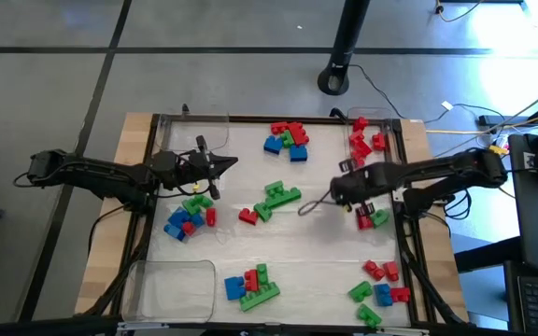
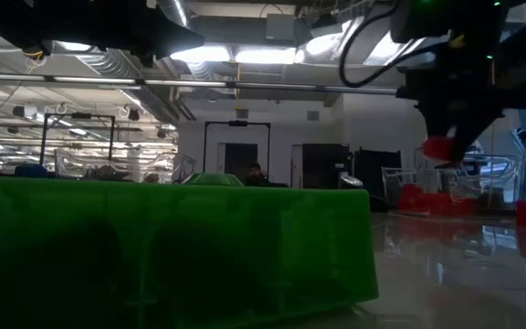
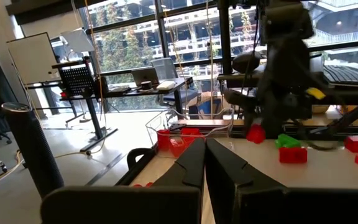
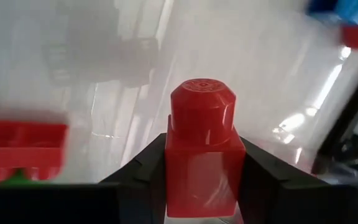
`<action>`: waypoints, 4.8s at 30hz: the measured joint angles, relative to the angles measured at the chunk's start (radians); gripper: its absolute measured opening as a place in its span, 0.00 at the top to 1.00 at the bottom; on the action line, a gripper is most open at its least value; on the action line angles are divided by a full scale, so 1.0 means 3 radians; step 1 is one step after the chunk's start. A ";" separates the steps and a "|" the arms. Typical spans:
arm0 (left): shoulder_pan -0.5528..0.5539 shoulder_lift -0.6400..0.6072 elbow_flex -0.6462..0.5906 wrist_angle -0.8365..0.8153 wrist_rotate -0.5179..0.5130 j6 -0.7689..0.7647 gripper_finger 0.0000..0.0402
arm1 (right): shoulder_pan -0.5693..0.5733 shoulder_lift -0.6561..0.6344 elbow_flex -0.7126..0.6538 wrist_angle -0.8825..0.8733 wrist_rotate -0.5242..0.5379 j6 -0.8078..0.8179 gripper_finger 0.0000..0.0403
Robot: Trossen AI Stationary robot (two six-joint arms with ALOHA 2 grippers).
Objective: Sort blocks
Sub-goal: Put the red game piece into the right transparent bin
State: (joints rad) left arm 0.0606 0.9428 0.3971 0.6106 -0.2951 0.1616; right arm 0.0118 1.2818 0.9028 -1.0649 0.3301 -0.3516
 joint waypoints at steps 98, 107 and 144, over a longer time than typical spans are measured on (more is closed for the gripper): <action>-0.0001 0.0000 0.0001 -0.0004 0.0000 -0.0017 0.99 | 0.0739 -0.0370 -0.0001 -0.0071 -0.0791 0.1487 0.26; 0.0000 0.0000 0.0001 -0.0005 0.0000 -0.0017 0.99 | 0.1016 -0.0076 -0.0003 -0.0494 -0.0767 0.1766 0.26; 0.0000 0.0000 0.0001 -0.0006 0.0000 -0.0018 0.99 | 0.1009 -0.0059 -0.0914 0.0309 -0.0925 0.1860 0.26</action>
State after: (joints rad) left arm 0.0607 0.9428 0.3973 0.6086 -0.2951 0.1562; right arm 0.3145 1.2640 0.6285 -0.9721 0.0525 0.2066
